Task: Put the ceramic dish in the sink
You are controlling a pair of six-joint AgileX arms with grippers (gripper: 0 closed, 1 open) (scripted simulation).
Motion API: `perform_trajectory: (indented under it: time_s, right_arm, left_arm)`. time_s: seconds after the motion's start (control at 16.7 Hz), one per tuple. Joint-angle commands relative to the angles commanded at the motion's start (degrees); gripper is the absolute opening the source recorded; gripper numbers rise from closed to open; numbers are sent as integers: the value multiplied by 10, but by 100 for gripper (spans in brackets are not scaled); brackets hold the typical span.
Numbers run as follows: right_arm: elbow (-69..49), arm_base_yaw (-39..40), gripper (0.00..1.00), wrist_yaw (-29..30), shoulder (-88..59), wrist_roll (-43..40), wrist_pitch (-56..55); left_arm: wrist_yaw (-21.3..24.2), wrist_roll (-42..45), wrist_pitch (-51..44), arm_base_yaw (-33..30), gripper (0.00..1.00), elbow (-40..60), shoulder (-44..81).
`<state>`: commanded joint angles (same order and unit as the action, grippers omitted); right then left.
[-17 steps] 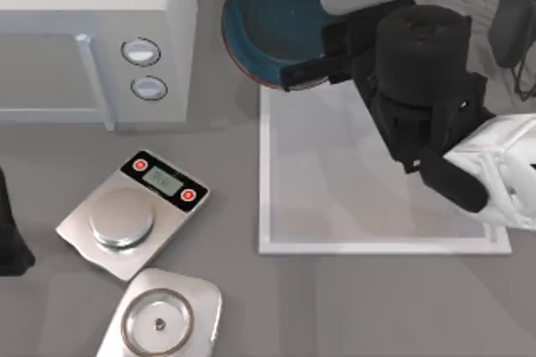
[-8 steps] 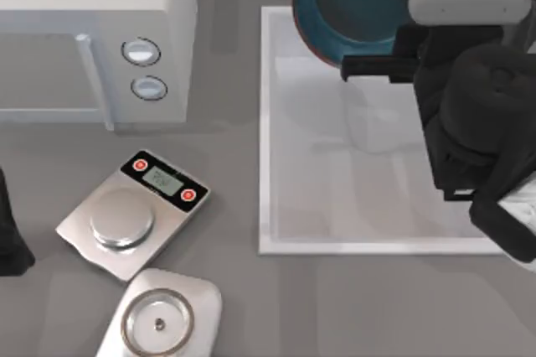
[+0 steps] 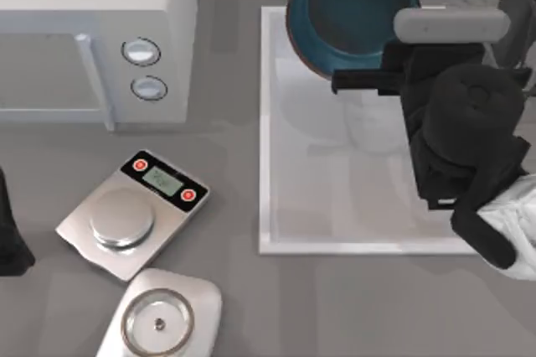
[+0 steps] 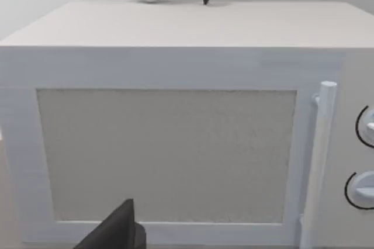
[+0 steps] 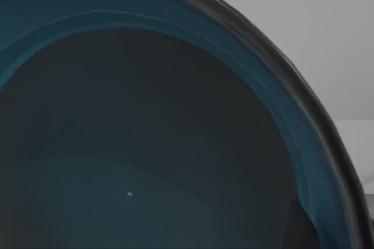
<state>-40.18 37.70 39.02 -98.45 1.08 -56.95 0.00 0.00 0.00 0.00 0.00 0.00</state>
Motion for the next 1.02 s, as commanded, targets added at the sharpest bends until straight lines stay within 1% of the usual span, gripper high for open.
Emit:
perform_trajectory:
  time_s: [0.36, 0.54, 0.72, 0.96, 1.02]
  right_arm:
    - [31, 0, 0, 3, -187, -3, -230]
    - [46, -3, 0, 3, -261, -3, -319]
    - [53, -5, 0, 2, -294, -2, -354]
    - [53, -5, 0, 2, -294, -2, -355]
    - [53, -5, 8, 2, -294, -2, -355]
  left_arm:
    - [0, 0, 0, 0, 100, 0, 0]
    - [0, 0, 0, 0, 100, 0, 0]
    - [0, 0, 0, 0, 100, 0, 0]
    - [0, 0, 0, 0, 100, 0, 0]
    - [0, 0, 0, 0, 100, 0, 0]
